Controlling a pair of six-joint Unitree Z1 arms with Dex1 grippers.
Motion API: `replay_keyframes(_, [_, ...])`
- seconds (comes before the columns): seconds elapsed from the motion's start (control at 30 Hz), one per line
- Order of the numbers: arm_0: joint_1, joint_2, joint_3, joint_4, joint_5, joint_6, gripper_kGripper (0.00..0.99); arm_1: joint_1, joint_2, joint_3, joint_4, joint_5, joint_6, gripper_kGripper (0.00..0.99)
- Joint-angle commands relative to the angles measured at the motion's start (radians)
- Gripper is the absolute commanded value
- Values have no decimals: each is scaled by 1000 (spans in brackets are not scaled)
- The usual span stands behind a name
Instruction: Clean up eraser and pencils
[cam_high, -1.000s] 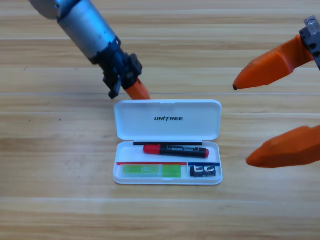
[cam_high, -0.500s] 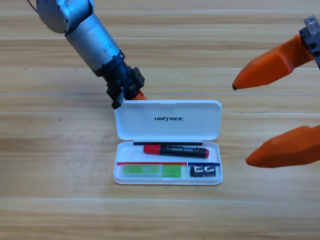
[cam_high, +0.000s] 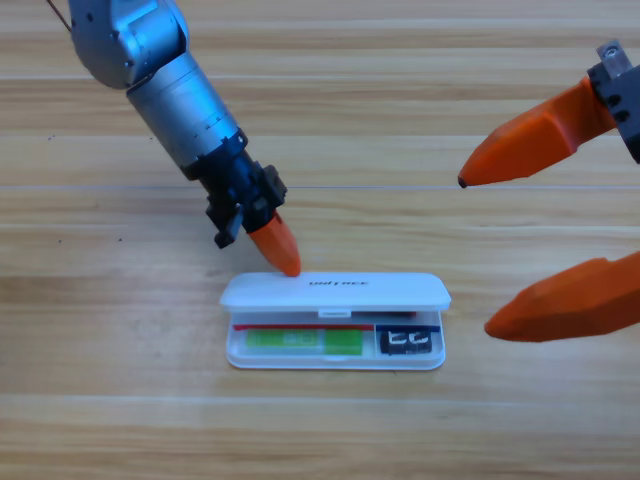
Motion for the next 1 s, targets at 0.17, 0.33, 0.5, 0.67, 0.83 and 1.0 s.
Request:
replay_keyframes(0.17, [-61,-8,64,-28,-13,6,0,-19,35,24,-17,23,14,974])
replay_keyframes(0.33, [-68,-21,79,-37,-13,2,0,-19,37,24,-17,24,14,974])
replay_keyframes(0.5, [-74,-25,94,-46,-13,1,0,-19,38,23,-17,24,14,974])
replay_keyframes(0.67, [-86,-44,136,-78,-13,-5,0,-19,40,23,-17,24,14,974])
replay_keyframes(0.83, [-95,-58,191,-131,-10,-13,0,-19,43,21,-17,24,14,974])
replay_keyframes(1.0, [-100,-71,255,-200,-1,-24,0,-19,48,20,-17,24,14,974])
